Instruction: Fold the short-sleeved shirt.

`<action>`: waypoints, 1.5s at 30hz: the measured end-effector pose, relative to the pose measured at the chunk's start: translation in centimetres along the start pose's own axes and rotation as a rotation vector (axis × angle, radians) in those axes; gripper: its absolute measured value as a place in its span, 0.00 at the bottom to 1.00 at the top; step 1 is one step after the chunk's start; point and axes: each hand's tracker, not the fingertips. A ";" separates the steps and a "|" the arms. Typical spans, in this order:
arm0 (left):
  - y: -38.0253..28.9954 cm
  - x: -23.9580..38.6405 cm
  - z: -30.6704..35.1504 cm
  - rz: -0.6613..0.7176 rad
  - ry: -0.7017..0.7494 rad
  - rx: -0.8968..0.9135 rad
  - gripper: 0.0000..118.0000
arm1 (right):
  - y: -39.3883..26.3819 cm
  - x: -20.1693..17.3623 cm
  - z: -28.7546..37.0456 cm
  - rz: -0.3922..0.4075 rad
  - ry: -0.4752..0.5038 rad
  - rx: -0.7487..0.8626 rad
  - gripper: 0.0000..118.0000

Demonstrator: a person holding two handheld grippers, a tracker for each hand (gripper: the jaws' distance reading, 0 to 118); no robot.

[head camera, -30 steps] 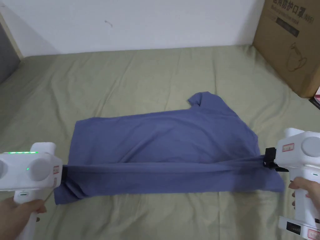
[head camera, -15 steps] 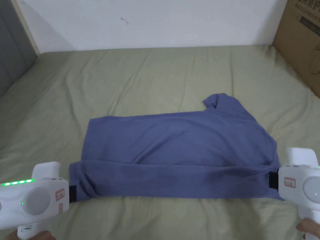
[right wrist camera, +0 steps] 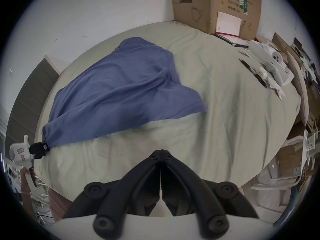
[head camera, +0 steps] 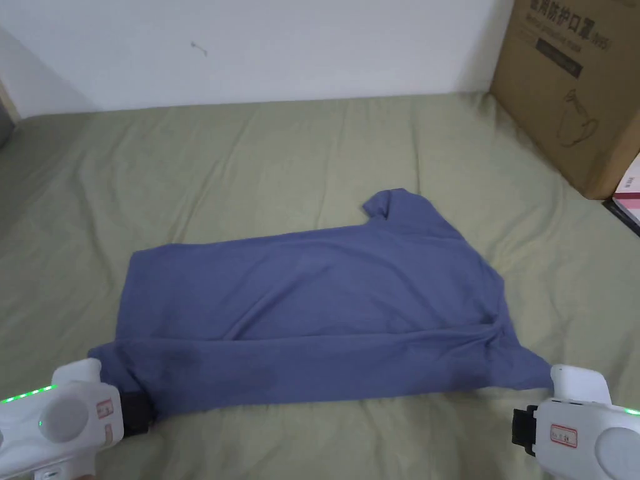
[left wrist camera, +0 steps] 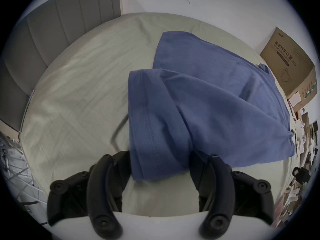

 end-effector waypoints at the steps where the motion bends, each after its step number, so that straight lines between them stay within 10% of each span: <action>1: 0.1 0.1 0.8 -0.002 0.008 0.009 0.57 | 0.1 0.5 0.0 -0.009 0.006 -0.001 0.00; 4: 0.8 -0.3 1.4 -0.017 0.032 0.038 0.06 | 0.9 1.4 -0.3 -0.038 0.010 0.011 0.00; 6: 1.4 -0.8 1.7 -0.003 -0.002 0.007 0.06 | 2.3 1.7 -1.0 -0.036 -0.004 0.015 0.05; 9: 1.2 -1.1 2.1 0.002 -0.019 0.007 0.06 | 4.7 2.6 -2.7 -0.057 0.005 0.025 0.56; 10: 1.2 -1.0 2.1 -0.007 -0.020 0.006 0.06 | 5.6 3.1 -3.5 -0.086 0.019 0.033 0.60; 13: 1.3 -0.7 2.3 -0.027 -0.012 0.001 0.06 | 7.7 4.4 -6.7 -0.141 0.035 0.004 0.59; 19: 1.6 -0.1 2.8 -0.091 0.017 -0.005 0.05 | 7.7 3.3 -7.0 -0.106 0.074 -0.060 0.07; 28: 1.1 -1.1 5.9 -0.139 0.031 0.016 0.05 | 6.8 1.6 -1.1 -0.090 0.045 0.004 0.07; 39: -5.9 -2.9 6.8 -0.253 0.122 -0.072 0.05 | -2.2 4.6 2.0 -0.057 0.027 -0.080 0.07; 41: -6.0 -3.0 6.8 -0.237 0.144 -0.076 0.17 | -2.4 4.6 1.7 -0.065 0.024 -0.075 0.14; 43: -5.4 -3.0 7.6 -0.190 0.159 -0.058 0.50 | -1.7 3.4 2.1 0.009 -0.059 -0.072 0.49; 45: -4.5 -3.0 9.1 -0.160 0.129 0.005 0.57 | -0.5 2.3 3.2 0.079 -0.051 -0.017 0.53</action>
